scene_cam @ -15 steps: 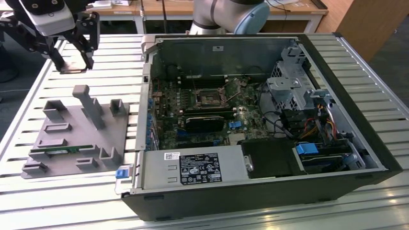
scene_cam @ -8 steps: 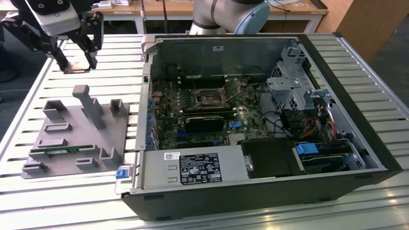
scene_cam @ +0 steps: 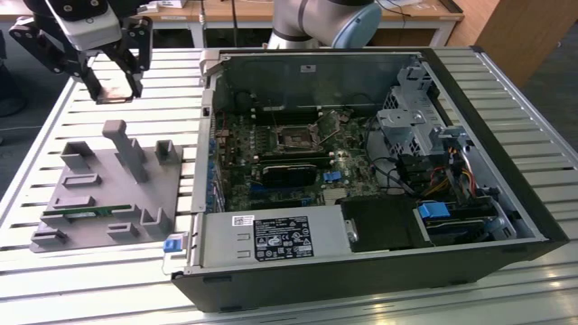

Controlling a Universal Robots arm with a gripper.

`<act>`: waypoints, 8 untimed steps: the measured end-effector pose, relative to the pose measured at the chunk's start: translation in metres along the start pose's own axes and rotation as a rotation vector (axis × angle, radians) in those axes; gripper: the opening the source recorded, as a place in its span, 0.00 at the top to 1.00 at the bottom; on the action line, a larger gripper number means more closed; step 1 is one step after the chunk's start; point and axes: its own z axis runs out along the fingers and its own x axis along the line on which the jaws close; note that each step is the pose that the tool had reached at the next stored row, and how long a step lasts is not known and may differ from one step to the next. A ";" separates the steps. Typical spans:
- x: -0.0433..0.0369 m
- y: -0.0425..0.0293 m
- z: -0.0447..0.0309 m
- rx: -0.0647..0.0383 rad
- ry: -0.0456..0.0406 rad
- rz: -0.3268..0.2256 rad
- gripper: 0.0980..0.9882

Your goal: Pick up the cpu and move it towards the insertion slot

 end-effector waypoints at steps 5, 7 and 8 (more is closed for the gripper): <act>-0.0046 -0.0001 0.0000 0.000 0.0000 0.000 0.50; -0.0064 -0.0002 0.0000 0.000 -0.0001 0.000 0.50; -0.0074 -0.0002 0.0000 0.000 -0.0001 0.000 0.50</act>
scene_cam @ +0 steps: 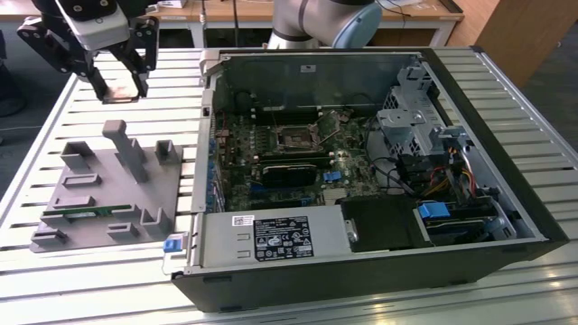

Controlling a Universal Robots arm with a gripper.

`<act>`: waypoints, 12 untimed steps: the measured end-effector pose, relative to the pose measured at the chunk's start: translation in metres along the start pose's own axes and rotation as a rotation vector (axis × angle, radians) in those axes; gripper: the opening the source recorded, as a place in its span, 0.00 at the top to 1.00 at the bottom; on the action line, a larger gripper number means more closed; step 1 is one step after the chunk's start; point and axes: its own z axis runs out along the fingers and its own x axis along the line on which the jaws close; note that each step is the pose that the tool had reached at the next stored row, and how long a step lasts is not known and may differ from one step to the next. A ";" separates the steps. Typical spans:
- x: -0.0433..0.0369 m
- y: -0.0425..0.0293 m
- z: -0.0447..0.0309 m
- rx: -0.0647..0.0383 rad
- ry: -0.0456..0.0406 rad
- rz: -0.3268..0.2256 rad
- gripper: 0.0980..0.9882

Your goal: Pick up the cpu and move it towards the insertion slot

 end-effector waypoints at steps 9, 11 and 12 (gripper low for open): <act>-0.0072 -0.0002 -0.0001 0.000 0.0001 0.000 0.50; -0.0087 -0.0002 -0.0001 0.000 0.0001 0.000 0.50; -0.0095 -0.0002 -0.0001 0.000 0.0001 0.000 0.50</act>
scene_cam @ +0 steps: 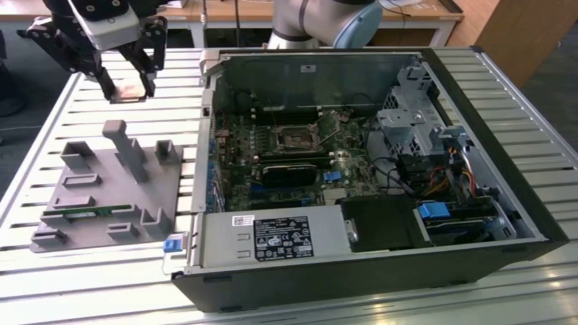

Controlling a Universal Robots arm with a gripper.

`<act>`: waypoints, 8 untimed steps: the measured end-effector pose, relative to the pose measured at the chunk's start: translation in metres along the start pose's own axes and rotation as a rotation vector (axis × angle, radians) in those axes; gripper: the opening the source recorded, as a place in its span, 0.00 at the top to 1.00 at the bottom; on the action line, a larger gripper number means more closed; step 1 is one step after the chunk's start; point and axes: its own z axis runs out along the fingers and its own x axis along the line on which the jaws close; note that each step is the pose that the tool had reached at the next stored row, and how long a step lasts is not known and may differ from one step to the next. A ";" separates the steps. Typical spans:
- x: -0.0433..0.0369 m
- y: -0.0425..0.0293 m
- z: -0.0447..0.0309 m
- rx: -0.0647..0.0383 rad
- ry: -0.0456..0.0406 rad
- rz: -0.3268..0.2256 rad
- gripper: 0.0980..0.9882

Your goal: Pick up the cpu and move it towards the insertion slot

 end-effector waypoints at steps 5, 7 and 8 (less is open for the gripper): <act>-0.0035 -0.0001 0.0000 0.000 -0.0001 0.000 0.50; -0.0049 -0.0001 0.0000 0.000 0.0000 0.000 0.50; -0.0055 -0.0001 0.0000 0.000 -0.0001 0.000 0.50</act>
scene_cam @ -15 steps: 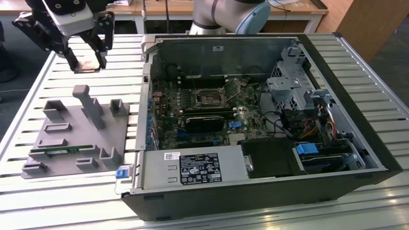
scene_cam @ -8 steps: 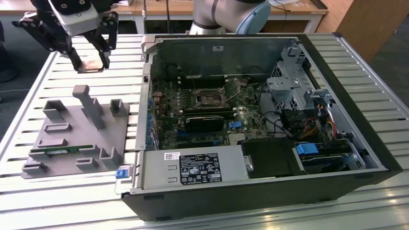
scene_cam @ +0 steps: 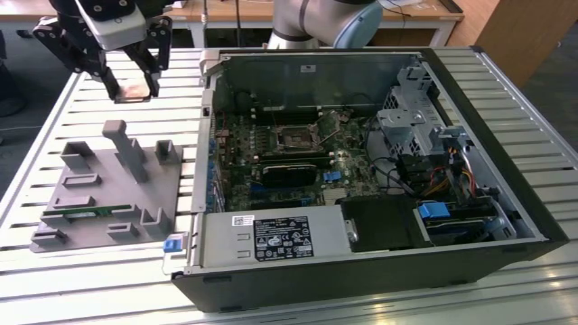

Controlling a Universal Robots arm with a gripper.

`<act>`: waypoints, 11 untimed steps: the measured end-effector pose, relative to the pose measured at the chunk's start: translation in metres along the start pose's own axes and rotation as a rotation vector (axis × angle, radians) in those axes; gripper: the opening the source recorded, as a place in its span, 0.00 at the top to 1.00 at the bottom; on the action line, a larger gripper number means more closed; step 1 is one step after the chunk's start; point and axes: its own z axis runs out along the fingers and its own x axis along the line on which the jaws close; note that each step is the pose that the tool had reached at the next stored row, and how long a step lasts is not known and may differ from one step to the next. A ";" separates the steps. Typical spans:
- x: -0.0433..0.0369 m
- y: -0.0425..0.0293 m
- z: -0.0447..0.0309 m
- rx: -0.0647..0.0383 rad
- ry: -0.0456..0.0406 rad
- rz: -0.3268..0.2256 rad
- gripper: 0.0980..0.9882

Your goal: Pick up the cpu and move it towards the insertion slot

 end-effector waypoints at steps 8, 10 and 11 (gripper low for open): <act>-0.0052 -0.0001 -0.0001 0.000 0.0000 0.000 0.50; -0.0064 -0.0001 -0.0001 0.000 0.0000 0.000 0.50; -0.0070 -0.0002 0.0000 0.000 0.0000 0.000 0.50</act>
